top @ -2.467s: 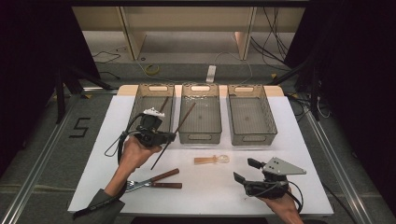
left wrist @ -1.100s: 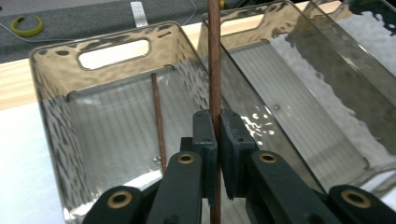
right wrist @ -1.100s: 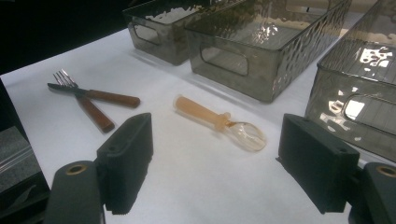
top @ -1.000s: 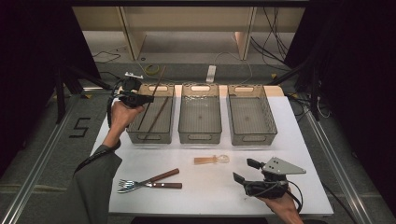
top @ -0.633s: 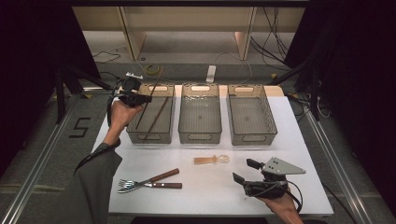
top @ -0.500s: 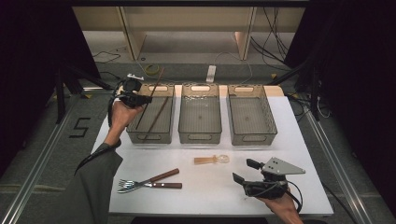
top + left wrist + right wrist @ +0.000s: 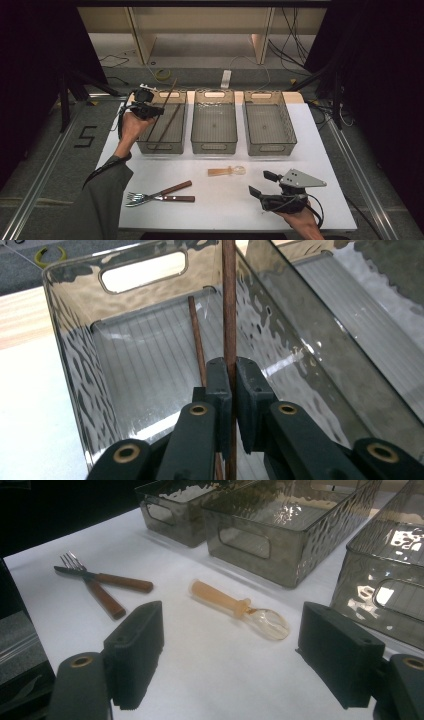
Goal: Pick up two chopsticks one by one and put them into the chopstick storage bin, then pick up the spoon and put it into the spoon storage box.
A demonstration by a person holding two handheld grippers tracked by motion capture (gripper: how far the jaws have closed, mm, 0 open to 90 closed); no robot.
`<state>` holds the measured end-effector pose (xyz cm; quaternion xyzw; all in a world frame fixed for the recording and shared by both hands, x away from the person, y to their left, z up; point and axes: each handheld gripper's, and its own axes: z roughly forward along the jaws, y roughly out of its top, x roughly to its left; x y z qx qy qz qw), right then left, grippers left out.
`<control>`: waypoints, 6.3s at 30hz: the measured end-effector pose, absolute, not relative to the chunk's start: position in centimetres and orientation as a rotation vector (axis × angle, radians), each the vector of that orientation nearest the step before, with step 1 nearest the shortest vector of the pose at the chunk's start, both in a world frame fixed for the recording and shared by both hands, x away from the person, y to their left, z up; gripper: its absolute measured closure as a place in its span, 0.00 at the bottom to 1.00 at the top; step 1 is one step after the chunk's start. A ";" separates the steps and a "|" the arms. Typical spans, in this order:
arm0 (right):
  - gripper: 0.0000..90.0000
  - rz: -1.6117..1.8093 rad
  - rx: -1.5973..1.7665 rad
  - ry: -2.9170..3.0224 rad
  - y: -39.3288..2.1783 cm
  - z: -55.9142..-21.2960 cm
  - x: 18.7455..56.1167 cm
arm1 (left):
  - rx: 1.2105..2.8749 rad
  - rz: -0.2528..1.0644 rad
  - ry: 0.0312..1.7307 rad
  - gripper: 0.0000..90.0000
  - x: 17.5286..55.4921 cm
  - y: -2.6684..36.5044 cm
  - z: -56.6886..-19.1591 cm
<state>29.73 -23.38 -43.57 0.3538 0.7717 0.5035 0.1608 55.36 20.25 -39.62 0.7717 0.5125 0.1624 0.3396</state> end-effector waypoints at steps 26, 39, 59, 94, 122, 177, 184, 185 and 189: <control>0.30 1.433 1.012 2.199 -23.4 -43.5 29.7 | 1.864 0.282 1.335 0.58 53.4 20.4 -39.5; 0.30 1.429 1.011 2.201 -23.4 -43.5 29.7 | 1.863 0.220 1.157 0.39 48.7 19.0 -39.1; 0.30 1.433 1.001 2.199 -23.5 -43.4 29.6 | 2.004 0.211 1.019 0.28 45.7 15.3 -38.8; 0.30 1.430 1.016 2.191 -23.7 -43.5 30.0 | 2.172 0.151 0.849 0.20 43.8 9.9 -39.8; 0.29 1.407 1.002 2.207 -23.6 -43.5 29.8 | 2.324 0.155 0.734 0.24 42.7 5.8 -41.7; 0.29 1.412 1.012 2.223 -23.5 -43.6 30.0 | 2.688 0.118 0.493 0.81 43.4 1.2 -46.3; 0.29 1.409 1.009 2.224 -23.5 -43.6 29.9 | 2.679 0.116 0.478 0.82 43.4 1.4 -46.3; 0.29 1.411 1.008 2.224 -23.5 -43.6 29.9 | 2.678 0.113 0.479 0.82 43.4 1.4 -46.3; 0.29 1.410 1.007 2.223 -23.6 -43.5 29.9 | 2.650 0.096 0.496 0.82 43.5 1.8 -45.9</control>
